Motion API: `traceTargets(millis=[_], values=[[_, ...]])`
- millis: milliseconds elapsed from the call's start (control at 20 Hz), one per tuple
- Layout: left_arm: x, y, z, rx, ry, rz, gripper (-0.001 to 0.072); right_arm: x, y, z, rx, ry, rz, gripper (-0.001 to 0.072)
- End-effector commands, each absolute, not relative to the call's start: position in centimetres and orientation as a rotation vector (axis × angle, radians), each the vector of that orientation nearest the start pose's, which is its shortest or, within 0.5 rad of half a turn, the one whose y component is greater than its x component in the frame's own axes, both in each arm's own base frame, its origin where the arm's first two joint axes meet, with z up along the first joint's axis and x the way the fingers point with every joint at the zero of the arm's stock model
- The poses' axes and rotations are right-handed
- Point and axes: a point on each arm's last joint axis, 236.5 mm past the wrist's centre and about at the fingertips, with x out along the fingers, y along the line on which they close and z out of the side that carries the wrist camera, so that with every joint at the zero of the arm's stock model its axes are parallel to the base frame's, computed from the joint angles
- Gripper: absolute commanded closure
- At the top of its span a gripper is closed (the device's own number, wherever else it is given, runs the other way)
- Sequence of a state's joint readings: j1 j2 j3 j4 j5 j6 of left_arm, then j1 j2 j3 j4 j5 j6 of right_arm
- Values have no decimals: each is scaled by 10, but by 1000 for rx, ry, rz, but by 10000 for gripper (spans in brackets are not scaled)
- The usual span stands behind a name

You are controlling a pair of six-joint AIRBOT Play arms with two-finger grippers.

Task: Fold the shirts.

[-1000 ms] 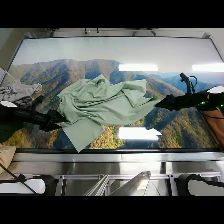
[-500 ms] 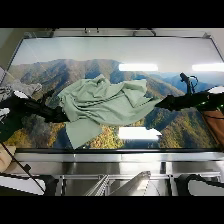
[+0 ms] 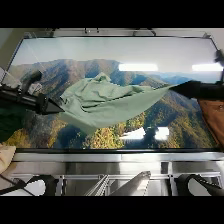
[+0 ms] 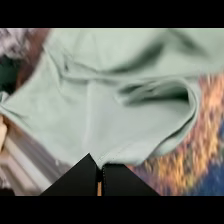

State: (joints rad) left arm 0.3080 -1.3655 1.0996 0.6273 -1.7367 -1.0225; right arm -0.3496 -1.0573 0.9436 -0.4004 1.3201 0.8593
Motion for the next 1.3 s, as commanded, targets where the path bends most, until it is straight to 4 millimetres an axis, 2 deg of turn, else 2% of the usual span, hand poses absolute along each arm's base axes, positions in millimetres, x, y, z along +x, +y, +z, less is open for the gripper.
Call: traceTargets(millis=[0, 100, 150, 250, 300, 350, 450, 550, 600, 650, 700, 800, 900, 950, 1000, 1100, 1250], values=[[293, -125, 203, -778, 939, -1185, 685, 336, 76, 250, 515, 401, 647, 691], [282, -119, 287, -814, 601, -1293, 685, 312, 60, 316, 435, 156, 524, 691], [270, -111, 332, -826, 415, -1340, 685, 296, 54, 346, 376, 48, 460, 691], [240, -90, 395, -800, 124, -1369, 686, 261, 48, 398, 269, -134, 352, 691], [227, -81, 415, -768, 25, -1341, 686, 245, 45, 423, 213, -212, 295, 691], [218, -78, 426, -699, -17, -1289, 686, 228, 42, 448, 138, -282, 228, 691], [202, -82, 449, -542, -69, -1220, 686, 207, 42, 485, -8, -350, 131, 691], [188, -97, 476, -398, -91, -1214, 686, 200, 46, 509, -76, -374, 113, 691], [182, -106, 487, -313, -94, -1222, 686, 200, 47, 514, -84, -375, 120, 691], [186, -113, 491, -240, -57, -1188, 686, 205, 46, 514, -83, -361, 129, 691], [203, -113, 486, -177, 19, -1093, 686, 214, 44, 506, -74, -320, 148, 691], [244, -99, 468, -85, 163, -884, 683, 239, 42, 472, 18, -175, 228, 691], [270, -103, 463, -59, 201, -882, 681, 268, 31, 433, 122, -58, 288, 692], [288, -107, 452, -53, 242, -900, 682, 284, 20, 410, 187, -12, 295, 692], [309, -113, 432, -49, 314, -916, 682, 300, 11, 384, 244, 39, 300, 691], [362, -129, 365, -35, 511, -916, 682, 333, -1, 320, 347, 162, 320, 692], [451, -141, 245, -25, 753, -807, 682, 388, -12, 211, 455, 340, 308, 692]])
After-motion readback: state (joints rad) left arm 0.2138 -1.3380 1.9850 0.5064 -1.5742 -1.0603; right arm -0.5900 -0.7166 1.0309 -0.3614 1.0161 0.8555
